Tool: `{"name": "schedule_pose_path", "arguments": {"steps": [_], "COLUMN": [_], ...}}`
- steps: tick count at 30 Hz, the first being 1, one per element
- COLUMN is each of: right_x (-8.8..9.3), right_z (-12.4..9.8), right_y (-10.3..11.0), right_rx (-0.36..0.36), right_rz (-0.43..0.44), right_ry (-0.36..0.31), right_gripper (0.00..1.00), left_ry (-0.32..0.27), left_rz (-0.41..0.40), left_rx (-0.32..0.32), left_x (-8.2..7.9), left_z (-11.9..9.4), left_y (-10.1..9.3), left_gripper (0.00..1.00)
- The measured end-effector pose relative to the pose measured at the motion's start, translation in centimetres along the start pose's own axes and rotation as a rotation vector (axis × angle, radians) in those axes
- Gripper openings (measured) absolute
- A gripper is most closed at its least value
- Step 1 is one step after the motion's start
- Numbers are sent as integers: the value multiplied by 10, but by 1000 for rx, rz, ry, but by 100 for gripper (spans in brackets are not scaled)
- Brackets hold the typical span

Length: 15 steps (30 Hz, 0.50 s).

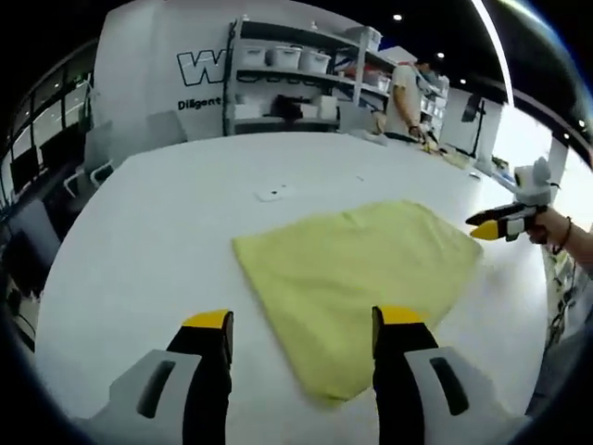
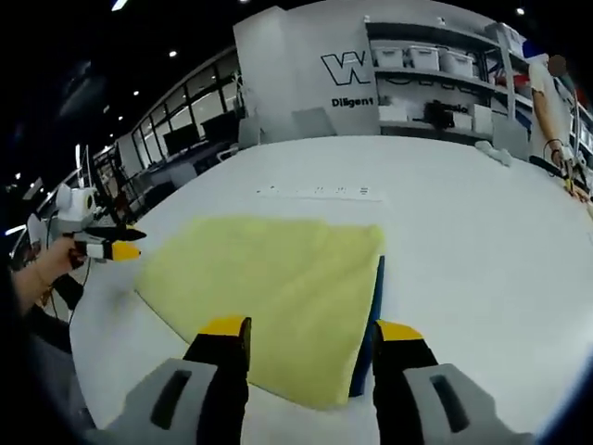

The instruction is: Fold the garment on the visible template until the final outline fits inside the template.

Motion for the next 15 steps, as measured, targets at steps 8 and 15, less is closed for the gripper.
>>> {"name": "schedule_pose_path", "arguments": {"steps": [8,15], "right_x": [16,28], "right_z": [-5,-8], "right_y": [3,3], "right_rx": [-2,13], "right_rz": [-26,-49], "right_ry": [33,48], "right_gripper": [45,41], "left_ry": [19,38], "left_rz": [7,31], "left_rx": [10,28], "left_x": [12,26], "left_z": [-6,-11], "left_y": [-9,-19], "left_gripper": [60,57]}}
Point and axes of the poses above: the point that each gripper's makers call its tool centre point, and the gripper's own axes: z roughly forward along the fingers, y roughly to its left, x roughly out of its underside, the point moved 6 cm from there along -z, roughly backward along the fingers
